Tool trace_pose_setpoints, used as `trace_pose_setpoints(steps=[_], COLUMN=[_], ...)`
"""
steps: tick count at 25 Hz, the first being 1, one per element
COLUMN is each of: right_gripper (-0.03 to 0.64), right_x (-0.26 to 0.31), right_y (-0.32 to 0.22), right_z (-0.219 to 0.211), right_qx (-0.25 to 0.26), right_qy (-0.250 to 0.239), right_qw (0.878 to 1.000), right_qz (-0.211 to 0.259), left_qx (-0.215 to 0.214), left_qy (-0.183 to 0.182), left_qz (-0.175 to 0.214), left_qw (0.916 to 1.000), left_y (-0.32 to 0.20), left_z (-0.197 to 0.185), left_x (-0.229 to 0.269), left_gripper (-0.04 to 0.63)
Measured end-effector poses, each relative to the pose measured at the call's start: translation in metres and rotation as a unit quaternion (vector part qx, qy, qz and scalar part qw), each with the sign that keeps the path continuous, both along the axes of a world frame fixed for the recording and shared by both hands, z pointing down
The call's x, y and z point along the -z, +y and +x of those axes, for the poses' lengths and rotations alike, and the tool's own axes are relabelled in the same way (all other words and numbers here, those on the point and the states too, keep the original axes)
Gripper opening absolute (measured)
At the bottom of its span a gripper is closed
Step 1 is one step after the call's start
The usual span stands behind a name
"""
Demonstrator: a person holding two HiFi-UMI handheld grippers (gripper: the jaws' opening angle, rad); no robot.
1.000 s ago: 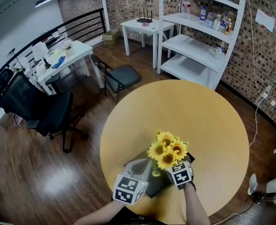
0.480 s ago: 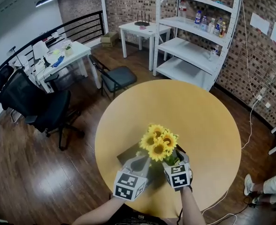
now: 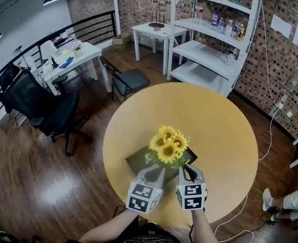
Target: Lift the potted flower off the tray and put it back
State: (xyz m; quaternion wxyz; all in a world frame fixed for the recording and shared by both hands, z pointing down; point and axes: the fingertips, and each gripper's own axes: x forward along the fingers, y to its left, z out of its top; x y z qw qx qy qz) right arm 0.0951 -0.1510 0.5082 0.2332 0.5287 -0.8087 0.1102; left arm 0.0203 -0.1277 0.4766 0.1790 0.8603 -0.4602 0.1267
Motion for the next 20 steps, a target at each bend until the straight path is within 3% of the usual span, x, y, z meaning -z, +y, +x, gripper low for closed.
trace_pose_setpoints(steps=[2, 20], right_gripper=[0.002, 0.002], right_x=[0.007, 0.025], right_y=[0.006, 0.056], right_z=[-0.004, -0.053], right_qx=[-0.002, -0.022], right_qy=[-0.007, -0.054], right_qw=[1.0, 0.998], right_qz=[0.007, -0.001], left_qx=[-0.002, -0.041], left_qy=[-0.003, -0.004], left_qz=[-0.002, -0.015], left_qw=[1.0, 0.999], left_y=[0.003, 0.036], left_z=[0.001, -0.02], left_x=[0.0, -0.001], left_gripper=[0.003, 0.003])
